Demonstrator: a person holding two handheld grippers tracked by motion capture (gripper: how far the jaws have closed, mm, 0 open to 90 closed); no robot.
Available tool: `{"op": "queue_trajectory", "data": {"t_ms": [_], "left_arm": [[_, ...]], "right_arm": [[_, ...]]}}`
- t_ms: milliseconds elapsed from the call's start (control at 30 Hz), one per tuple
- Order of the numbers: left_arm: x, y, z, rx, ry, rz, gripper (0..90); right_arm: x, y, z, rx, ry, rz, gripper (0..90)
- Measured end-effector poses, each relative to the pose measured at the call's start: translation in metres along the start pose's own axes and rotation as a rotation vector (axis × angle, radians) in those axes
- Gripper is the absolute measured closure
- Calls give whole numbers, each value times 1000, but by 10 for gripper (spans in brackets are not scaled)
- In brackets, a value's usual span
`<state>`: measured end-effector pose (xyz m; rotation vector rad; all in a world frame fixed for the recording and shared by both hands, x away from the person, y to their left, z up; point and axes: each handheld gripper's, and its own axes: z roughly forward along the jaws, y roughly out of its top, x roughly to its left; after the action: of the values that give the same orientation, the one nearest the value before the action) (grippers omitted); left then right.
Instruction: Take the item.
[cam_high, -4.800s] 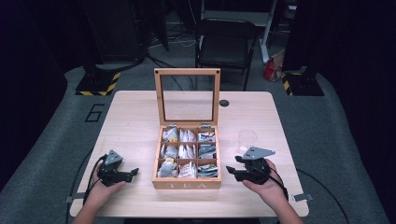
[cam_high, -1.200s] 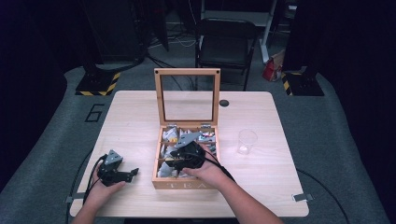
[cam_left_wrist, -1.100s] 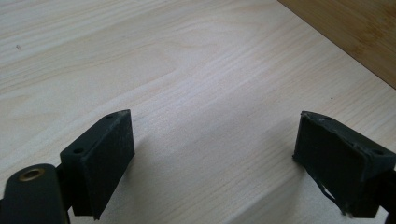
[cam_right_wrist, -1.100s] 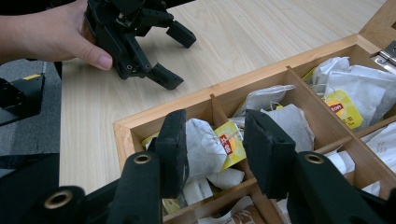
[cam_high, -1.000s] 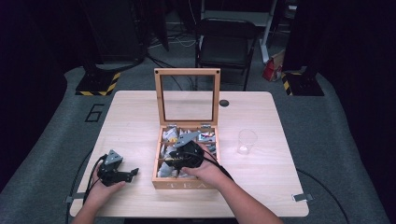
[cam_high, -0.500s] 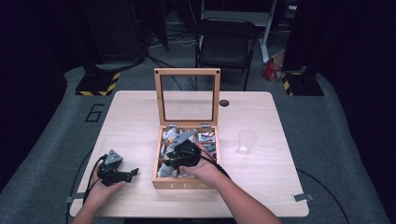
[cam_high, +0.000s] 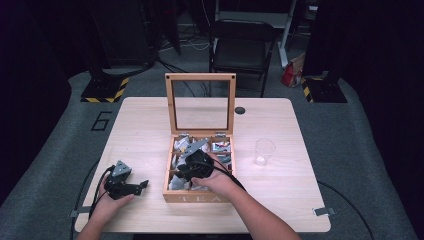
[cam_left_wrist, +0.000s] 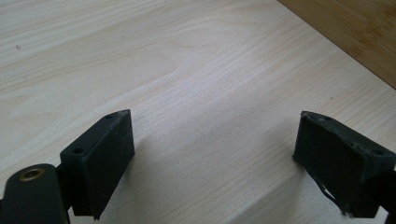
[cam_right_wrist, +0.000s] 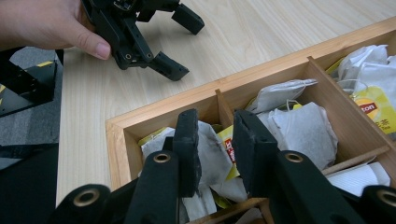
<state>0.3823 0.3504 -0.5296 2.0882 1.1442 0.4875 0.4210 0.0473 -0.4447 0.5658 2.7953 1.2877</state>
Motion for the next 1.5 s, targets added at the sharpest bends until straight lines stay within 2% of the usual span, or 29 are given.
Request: {"op": "queue_trajectory", "data": {"t_ms": [33, 67, 200, 600, 733, 967, 1267, 1500], "left_arm": [[0, 0, 0, 0, 0, 0, 118], [0, 0, 0, 0, 0, 0, 118], [0, 0, 0, 0, 0, 0, 117], [0, 0, 0, 0, -1, 1, 118], [0, 0, 0, 0, -1, 0, 117], [0, 0, 0, 0, -1, 1, 118], [0, 0, 0, -1, -1, 0, 118], [0, 0, 0, -1, -2, 0, 117]], "right_arm": [[-1, 0, 0, 2, 6, -20, 716], [0, 0, 0, 1, 8, -8, 723], [2, 0, 0, 1, 27, -16, 769], [3, 0, -3, 19, 42, -32, 897], [5, 0, -2, 27, 58, -33, 894], [2, -1, 1, 37, 41, -25, 823], [4, 0, 2, 39, 54, -34, 895], [5, 2, -3, 30, 53, -36, 900]]}}
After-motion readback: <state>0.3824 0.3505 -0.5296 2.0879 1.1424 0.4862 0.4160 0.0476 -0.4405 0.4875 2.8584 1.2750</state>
